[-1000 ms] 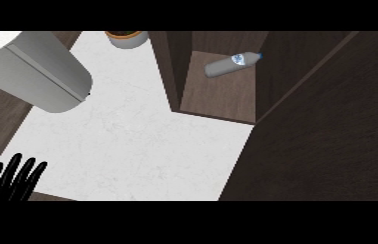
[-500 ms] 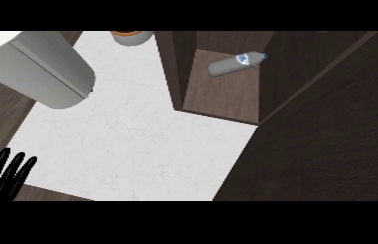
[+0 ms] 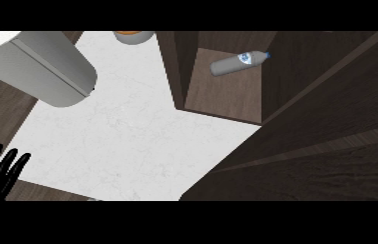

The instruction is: Pick up the bottled water, place it into the cabinet and close the cabinet

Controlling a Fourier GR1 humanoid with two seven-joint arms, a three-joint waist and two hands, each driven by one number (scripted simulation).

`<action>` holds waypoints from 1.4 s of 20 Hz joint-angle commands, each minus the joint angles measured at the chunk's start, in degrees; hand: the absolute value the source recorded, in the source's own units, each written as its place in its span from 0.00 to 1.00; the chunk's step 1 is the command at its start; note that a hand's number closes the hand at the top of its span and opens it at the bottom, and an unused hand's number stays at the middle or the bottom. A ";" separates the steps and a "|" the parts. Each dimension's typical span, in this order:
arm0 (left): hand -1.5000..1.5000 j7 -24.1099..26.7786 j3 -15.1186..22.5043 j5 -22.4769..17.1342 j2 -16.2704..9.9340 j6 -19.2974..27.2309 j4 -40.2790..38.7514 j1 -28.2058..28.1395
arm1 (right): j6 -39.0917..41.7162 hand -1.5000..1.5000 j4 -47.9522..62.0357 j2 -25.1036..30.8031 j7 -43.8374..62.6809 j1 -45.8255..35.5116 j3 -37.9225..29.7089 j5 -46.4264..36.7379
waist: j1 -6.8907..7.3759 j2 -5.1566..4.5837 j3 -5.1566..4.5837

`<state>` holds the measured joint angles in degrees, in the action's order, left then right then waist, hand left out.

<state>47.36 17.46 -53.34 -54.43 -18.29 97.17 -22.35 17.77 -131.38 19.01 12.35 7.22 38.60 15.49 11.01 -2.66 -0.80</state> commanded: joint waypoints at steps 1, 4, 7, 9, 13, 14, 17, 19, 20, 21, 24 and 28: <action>0.00 0.71 -0.96 -1.13 -0.52 -2.37 -0.20 -0.12 | -4.58 1.00 8.88 -7.91 4.75 -6.49 -2.07 5.89 | 0.59 -0.39 0.29; 0.00 0.34 -2.11 -1.68 -1.08 -2.75 -1.56 0.00 | -5.62 1.00 14.27 -10.07 6.72 -11.51 -6.29 8.08 | -0.64 0.16 0.27; 0.00 0.13 -1.96 -2.26 -0.42 -2.62 -1.24 -0.93 | -7.39 1.00 20.56 -11.19 7.26 -18.78 -14.39 7.89 | -1.22 0.68 0.37; 0.00 0.76 -2.37 -1.90 -0.32 -2.54 -0.90 -1.97 | -11.47 1.00 25.79 -14.41 8.26 -23.64 -17.02 6.58 | -1.56 1.31 0.46; 0.00 -0.54 -3.08 -3.31 -0.13 -2.61 -1.20 -1.30 | -14.60 1.00 39.14 -16.66 7.44 -35.88 -23.67 3.64 | -3.36 1.12 0.66; 0.00 0.05 -3.09 -2.79 -0.47 -4.44 -2.13 -2.30 | -16.53 1.00 42.11 -18.08 7.47 -38.81 -23.97 2.13 | -3.45 1.38 0.61; 0.00 0.58 -4.05 -2.89 -0.17 -5.75 -3.32 -2.61 | -15.83 1.00 52.35 -17.19 5.46 -47.33 -28.59 1.68 | -4.22 1.24 0.66; 0.00 0.46 -4.01 -2.63 -0.01 -7.45 -4.70 -3.03 | -16.43 1.00 59.12 -18.53 5.73 -53.45 -29.54 1.43 | -4.79 1.41 0.64; 0.00 -0.11 -5.17 -3.56 -0.87 -6.66 -3.01 -3.71 | -14.78 1.00 61.90 -16.83 4.53 -54.51 -31.00 1.54 | -5.13 1.53 0.76; 0.00 -1.30 -5.23 -4.49 -0.52 -6.36 -3.06 -1.91 | -16.74 1.00 63.70 -18.38 3.24 -56.32 -30.91 0.13 | -5.36 1.31 0.73; 0.00 -1.40 -4.65 -3.13 0.57 -5.85 -2.87 -2.29 | -15.25 1.00 65.54 -18.07 2.31 -55.82 -31.41 0.54 | -6.07 1.41 0.78; 0.00 -2.18 -5.56 -4.34 0.35 -4.78 -1.64 -2.46 | -15.24 1.00 65.50 -17.93 4.13 -52.21 -26.25 2.08 | -6.53 1.90 0.97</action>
